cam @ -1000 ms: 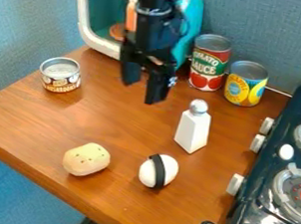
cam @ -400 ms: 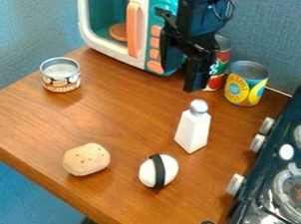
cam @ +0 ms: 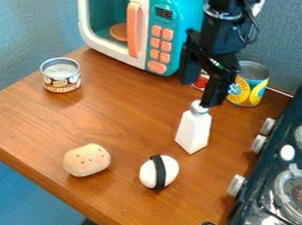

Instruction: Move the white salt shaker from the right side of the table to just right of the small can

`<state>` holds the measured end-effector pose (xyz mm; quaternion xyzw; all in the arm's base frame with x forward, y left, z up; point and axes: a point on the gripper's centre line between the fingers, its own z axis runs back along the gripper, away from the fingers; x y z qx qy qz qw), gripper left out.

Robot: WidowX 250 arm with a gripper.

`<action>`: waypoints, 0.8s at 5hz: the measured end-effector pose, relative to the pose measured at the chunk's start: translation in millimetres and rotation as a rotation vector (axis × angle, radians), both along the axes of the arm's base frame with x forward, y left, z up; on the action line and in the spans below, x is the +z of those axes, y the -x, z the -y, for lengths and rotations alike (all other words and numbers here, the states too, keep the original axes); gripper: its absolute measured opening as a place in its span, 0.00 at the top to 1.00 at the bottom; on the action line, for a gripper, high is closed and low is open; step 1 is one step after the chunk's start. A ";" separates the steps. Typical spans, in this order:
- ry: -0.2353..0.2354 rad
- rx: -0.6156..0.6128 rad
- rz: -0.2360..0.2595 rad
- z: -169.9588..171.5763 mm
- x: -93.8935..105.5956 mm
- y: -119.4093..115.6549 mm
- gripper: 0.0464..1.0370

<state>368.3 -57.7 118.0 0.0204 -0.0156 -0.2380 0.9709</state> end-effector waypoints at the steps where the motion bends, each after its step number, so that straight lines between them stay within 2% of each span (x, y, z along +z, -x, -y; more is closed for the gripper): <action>1: -0.044 0.023 -0.016 -0.7 -11.6 -4.2 0.04; 3: -0.106 0.059 -0.033 3.0 -26.8 -11.5 0.04; 4: -0.112 0.064 -0.054 3.8 -36.4 -15.1 0.04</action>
